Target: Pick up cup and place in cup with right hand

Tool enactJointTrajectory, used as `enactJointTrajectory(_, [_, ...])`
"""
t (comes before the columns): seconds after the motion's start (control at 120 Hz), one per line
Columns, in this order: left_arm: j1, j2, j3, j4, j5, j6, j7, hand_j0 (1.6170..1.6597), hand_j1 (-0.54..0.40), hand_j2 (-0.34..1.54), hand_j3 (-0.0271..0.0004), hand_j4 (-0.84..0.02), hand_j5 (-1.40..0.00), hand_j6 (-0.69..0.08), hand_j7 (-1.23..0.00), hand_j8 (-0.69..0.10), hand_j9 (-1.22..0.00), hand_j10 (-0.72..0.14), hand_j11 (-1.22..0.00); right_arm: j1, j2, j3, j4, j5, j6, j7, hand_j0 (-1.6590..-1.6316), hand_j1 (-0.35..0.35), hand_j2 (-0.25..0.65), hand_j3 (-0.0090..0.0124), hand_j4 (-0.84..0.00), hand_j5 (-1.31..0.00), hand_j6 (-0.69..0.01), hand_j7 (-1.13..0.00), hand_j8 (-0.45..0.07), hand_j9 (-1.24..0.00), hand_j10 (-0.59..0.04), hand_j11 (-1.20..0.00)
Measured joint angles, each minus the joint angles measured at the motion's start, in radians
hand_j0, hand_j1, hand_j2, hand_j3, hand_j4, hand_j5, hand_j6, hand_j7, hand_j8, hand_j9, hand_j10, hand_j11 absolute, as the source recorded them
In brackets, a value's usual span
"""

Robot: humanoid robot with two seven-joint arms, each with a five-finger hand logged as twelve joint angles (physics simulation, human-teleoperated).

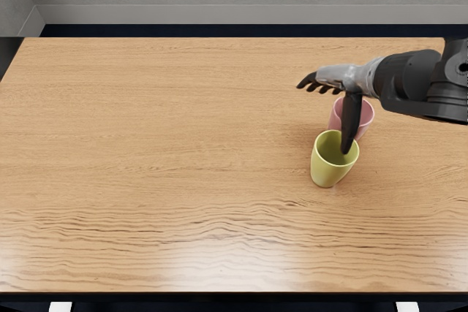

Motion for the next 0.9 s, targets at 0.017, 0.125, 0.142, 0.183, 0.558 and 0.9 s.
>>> enactJointTrajectory(0.017, [0.000,0.000,0.000,0.000,0.000,0.000,0.000,1.6581,0.349,0.00,0.0000,0.000,0.00,0.000,0.00,0.000,0.00,0.000,0.00,-0.004,0.001,-0.002,0.000,-0.006,-0.005,0.000,-1.6581,-0.215,-0.022,0.0000,-0.115,-0.15,-0.116,-0.15,-0.115,-0.15,-0.114,-0.15])
enactJointTrajectory(0.125, [0.000,0.000,0.000,0.000,0.000,0.000,0.000,1.6581,0.349,0.00,0.0000,0.000,0.00,0.000,0.00,0.000,0.00,0.000,0.00,-0.023,0.005,-0.011,0.001,-0.030,-0.015,0.000,-1.6581,-0.248,-0.016,0.0000,-0.087,-0.11,-0.088,-0.11,-0.087,-0.11,-0.086,-0.11])
enactJointTrajectory(0.142, [0.000,0.000,0.000,0.000,0.000,0.000,0.000,1.6581,0.349,0.00,0.0000,0.000,0.00,0.000,0.00,0.000,0.00,0.000,0.00,-0.025,0.006,-0.011,0.001,-0.033,-0.016,0.000,-1.6581,-0.252,-0.015,0.0000,-0.084,-0.11,-0.085,-0.11,-0.084,-0.11,-0.083,-0.11])
enactJointTrajectory(0.183, [0.000,0.000,0.000,0.000,0.000,0.000,0.000,1.6581,0.349,0.00,0.0000,0.000,0.00,0.000,0.00,0.000,0.00,0.000,0.00,-0.028,0.012,-0.013,0.001,-0.037,-0.019,0.000,-1.6581,-0.260,-0.014,0.0000,-0.077,-0.10,-0.078,-0.10,-0.077,-0.10,-0.076,-0.10])
enactJointTrajectory(0.558, [0.000,0.000,-0.001,0.000,0.000,0.000,0.000,1.6581,0.349,0.00,0.0000,0.000,0.00,0.000,0.00,0.000,0.00,0.000,0.00,-0.036,0.050,-0.040,0.002,-0.075,-0.024,0.000,-1.6581,-0.294,-0.008,0.0000,-0.049,-0.06,-0.050,-0.06,-0.049,-0.06,-0.048,-0.06])
enactJointTrajectory(0.9, [0.001,0.000,-0.001,0.000,0.000,0.000,0.000,1.6581,0.349,0.00,0.0000,0.000,0.00,0.000,0.00,0.000,0.00,0.000,0.00,-0.025,0.090,-0.040,0.002,-0.138,0.077,0.000,-1.6581,-0.300,-0.008,0.0000,-0.044,-0.05,-0.045,-0.05,-0.044,-0.05,-0.043,-0.05])
